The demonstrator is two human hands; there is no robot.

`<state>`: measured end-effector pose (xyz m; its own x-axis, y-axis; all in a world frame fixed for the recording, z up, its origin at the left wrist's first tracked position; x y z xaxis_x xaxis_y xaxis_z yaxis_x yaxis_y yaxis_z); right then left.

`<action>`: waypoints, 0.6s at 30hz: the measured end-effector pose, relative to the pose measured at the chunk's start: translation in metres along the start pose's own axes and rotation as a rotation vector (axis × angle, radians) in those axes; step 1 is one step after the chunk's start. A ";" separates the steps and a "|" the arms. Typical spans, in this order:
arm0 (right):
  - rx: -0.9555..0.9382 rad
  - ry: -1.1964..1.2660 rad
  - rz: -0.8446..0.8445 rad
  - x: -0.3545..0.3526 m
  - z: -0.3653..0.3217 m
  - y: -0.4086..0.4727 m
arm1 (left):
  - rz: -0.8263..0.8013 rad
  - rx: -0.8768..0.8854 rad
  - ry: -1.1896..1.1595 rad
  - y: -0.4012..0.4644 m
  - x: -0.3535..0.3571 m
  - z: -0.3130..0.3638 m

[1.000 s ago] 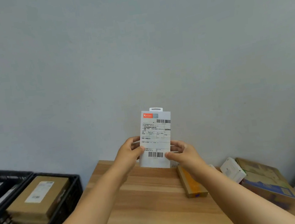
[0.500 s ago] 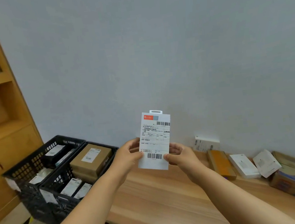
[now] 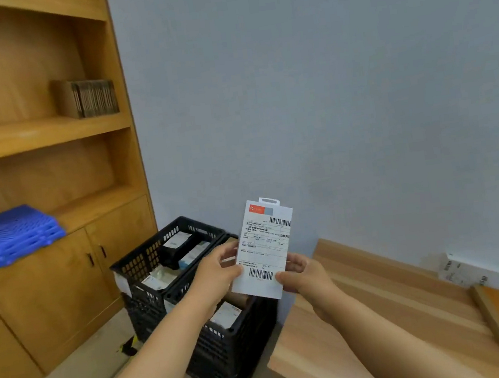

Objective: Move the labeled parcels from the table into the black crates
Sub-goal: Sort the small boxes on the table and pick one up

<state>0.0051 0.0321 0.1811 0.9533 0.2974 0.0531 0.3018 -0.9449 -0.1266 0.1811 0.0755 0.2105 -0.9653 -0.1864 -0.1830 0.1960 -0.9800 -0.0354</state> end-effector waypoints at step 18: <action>0.140 0.030 -0.060 0.187 0.064 0.135 | 0.024 -0.094 0.059 0.101 -0.179 -0.094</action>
<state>0.2251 -0.0307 0.1107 0.9333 0.3465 0.0942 0.3591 -0.8967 -0.2588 0.3896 0.0168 0.1477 -0.9489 -0.2028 -0.2419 0.2370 -0.9638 -0.1218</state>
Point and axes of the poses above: each hand's wrist, its own y-axis towards the middle knuckle, its own x-axis out of the palm, z = x × y, the point moved 10 cm from there along y, towards the middle knuckle, and after that the axes turned 7 degrees about y, right-handed, at the moved point
